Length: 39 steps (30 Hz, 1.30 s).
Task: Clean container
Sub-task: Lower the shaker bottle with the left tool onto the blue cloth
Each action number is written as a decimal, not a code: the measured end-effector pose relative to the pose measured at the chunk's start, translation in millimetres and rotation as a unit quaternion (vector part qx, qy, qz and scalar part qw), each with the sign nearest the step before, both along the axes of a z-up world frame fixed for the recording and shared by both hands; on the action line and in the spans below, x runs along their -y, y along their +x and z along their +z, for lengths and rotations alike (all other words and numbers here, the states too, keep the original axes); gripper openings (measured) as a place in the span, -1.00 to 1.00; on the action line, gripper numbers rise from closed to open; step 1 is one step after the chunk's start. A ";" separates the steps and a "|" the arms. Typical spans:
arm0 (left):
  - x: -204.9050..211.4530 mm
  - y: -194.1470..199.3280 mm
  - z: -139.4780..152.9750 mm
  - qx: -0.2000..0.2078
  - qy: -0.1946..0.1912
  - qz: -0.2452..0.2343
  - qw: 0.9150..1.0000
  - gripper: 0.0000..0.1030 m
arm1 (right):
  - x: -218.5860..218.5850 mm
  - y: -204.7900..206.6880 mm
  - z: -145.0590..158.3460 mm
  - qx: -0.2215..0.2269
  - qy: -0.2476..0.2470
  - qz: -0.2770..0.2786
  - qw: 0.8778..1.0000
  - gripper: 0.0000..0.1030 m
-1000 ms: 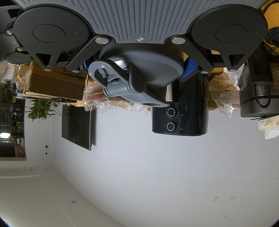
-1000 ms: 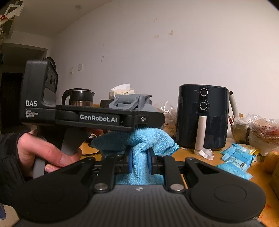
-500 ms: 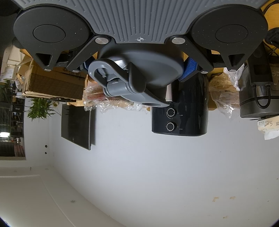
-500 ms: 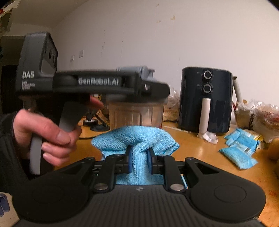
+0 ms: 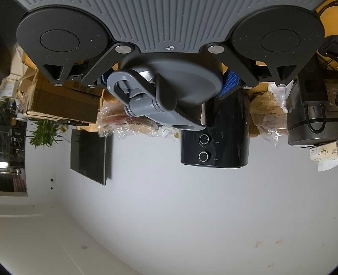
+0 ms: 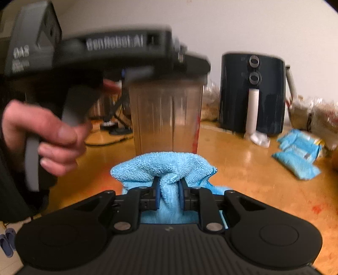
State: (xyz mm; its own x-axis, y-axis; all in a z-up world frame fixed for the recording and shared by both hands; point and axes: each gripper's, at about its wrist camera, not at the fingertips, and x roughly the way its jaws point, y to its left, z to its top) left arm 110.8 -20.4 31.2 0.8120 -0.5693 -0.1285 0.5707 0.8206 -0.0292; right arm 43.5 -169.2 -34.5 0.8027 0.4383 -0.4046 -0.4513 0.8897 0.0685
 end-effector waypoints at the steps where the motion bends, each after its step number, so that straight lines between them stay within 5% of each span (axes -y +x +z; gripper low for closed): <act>1: 0.1 -0.2 0.0 0.000 0.000 0.001 1.000 0.84 | 0.3 1.3 -3.8 -0.007 0.002 0.000 1.000 -0.79; 23: 3.2 -7.5 2.8 -0.001 0.013 0.019 1.000 0.84 | 12.6 14.9 -14.6 -0.050 0.038 0.004 0.998 -0.79; 39: 3.2 -1.6 4.2 -0.011 0.013 0.017 1.000 0.85 | 17.8 2.3 7.5 0.000 0.051 -0.004 0.999 -0.77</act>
